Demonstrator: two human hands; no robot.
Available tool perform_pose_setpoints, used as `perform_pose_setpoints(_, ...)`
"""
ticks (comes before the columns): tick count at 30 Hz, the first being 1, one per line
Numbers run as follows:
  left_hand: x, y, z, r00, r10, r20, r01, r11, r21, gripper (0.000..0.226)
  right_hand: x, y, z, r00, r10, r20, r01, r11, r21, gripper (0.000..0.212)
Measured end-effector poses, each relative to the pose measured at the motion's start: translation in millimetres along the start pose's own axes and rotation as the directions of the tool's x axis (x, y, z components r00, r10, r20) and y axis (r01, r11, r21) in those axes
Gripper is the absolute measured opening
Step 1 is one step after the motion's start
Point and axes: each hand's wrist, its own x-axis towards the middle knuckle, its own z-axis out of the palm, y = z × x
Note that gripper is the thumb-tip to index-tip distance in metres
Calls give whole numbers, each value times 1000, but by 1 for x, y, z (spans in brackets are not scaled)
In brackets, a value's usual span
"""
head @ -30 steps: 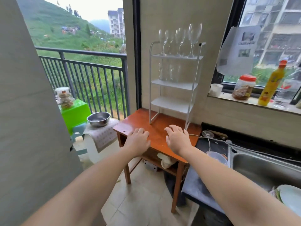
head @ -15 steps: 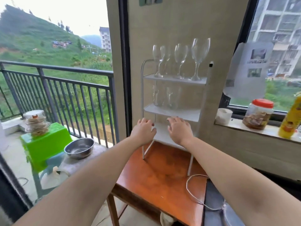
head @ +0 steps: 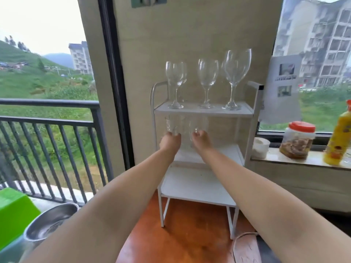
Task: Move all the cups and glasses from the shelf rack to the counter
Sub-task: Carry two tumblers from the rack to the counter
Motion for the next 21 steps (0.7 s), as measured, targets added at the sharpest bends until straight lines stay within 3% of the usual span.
perform_pose_setpoints(8, 21, -4, 1, 965, -61, 255, 162, 905, -393, 27, -9, -14, -1, 991, 131, 4, -124, 926, 357, 35)
perform_pose_setpoints(13, 9, 5, 7, 955, -82, 284, 224, 828, -514, 44, -17, -12, -13, 986, 146, -85, -105, 924, 368, 30)
perform_pose_setpoints(21, -35, -2, 2, 965, -63, 256, 195, 822, -535, 46, -57, -8, -37, 988, 102, -114, -57, 936, 346, 31)
